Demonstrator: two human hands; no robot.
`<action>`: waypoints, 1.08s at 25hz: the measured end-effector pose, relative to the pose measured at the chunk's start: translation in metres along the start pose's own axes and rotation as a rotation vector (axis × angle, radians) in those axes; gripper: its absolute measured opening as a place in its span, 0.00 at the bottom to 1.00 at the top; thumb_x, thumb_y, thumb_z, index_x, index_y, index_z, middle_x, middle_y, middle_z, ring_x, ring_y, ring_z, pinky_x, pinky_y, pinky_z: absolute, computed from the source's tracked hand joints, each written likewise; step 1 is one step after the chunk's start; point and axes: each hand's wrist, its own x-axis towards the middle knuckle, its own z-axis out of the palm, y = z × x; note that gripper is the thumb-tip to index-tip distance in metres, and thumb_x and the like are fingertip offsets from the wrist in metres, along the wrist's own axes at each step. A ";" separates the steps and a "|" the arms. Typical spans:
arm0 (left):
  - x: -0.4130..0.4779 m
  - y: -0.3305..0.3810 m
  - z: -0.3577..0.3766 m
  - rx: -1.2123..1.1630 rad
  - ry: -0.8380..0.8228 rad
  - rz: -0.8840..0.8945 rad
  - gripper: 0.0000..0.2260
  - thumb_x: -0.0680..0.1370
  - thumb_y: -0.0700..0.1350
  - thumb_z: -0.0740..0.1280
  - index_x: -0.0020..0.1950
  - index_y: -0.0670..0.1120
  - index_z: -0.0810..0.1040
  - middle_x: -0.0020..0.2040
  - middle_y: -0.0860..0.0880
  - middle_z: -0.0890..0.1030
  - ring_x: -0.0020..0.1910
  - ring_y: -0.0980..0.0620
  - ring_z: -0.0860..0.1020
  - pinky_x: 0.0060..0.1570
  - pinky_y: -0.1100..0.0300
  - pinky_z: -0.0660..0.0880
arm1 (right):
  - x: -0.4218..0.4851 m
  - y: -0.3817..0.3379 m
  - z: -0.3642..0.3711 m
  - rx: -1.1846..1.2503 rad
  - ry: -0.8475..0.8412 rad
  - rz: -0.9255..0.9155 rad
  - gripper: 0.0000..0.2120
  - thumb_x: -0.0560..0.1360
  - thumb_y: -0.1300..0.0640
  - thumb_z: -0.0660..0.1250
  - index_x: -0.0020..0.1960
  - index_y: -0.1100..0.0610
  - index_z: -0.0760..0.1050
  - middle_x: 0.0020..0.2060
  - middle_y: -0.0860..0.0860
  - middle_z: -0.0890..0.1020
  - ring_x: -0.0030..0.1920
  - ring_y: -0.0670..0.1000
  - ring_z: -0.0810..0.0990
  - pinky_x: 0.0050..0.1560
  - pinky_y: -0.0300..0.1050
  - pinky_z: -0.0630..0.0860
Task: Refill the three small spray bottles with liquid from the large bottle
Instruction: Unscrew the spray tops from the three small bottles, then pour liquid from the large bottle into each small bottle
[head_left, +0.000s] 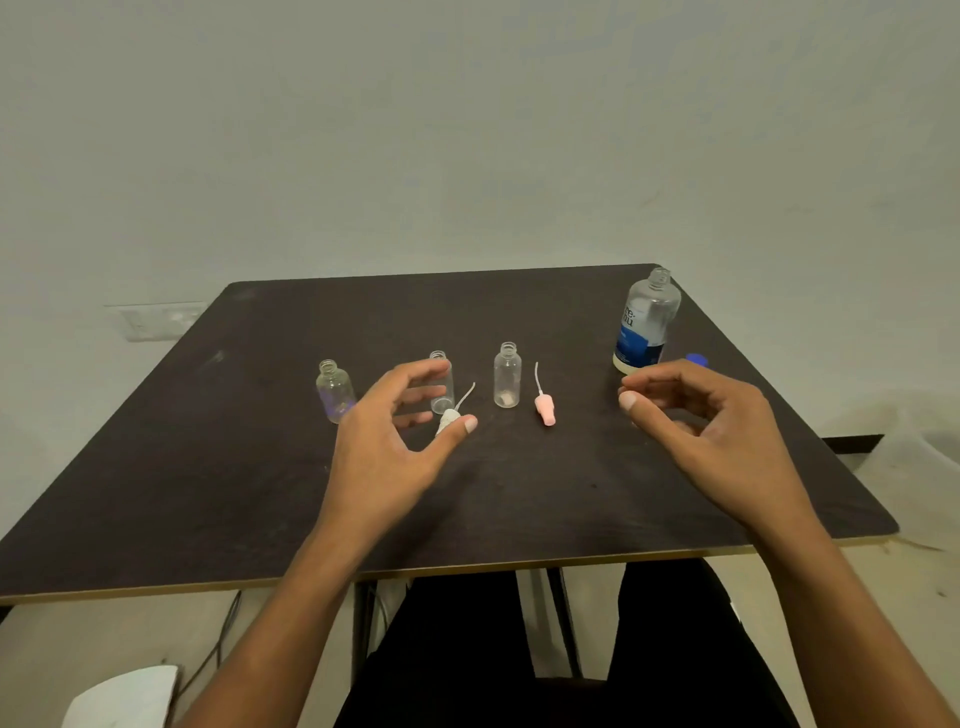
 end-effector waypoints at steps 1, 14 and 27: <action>0.001 0.001 0.005 0.001 -0.006 -0.003 0.25 0.73 0.50 0.79 0.68 0.58 0.78 0.62 0.60 0.82 0.61 0.62 0.81 0.59 0.59 0.81 | 0.000 0.003 -0.004 0.001 0.007 0.007 0.09 0.76 0.50 0.75 0.57 0.46 0.84 0.48 0.38 0.86 0.52 0.38 0.84 0.45 0.26 0.77; 0.033 -0.008 0.063 0.073 -0.010 -0.054 0.26 0.75 0.51 0.79 0.71 0.54 0.77 0.66 0.59 0.80 0.62 0.62 0.80 0.58 0.60 0.81 | 0.024 0.040 -0.017 -0.019 0.119 0.087 0.10 0.77 0.48 0.75 0.57 0.45 0.83 0.51 0.42 0.86 0.52 0.38 0.84 0.45 0.28 0.77; 0.095 -0.040 0.112 0.367 -0.047 -0.189 0.25 0.74 0.55 0.78 0.67 0.48 0.77 0.59 0.51 0.83 0.58 0.49 0.82 0.60 0.52 0.79 | 0.142 0.108 -0.006 -0.237 0.170 0.143 0.47 0.69 0.43 0.81 0.80 0.54 0.62 0.75 0.52 0.74 0.73 0.53 0.74 0.71 0.51 0.73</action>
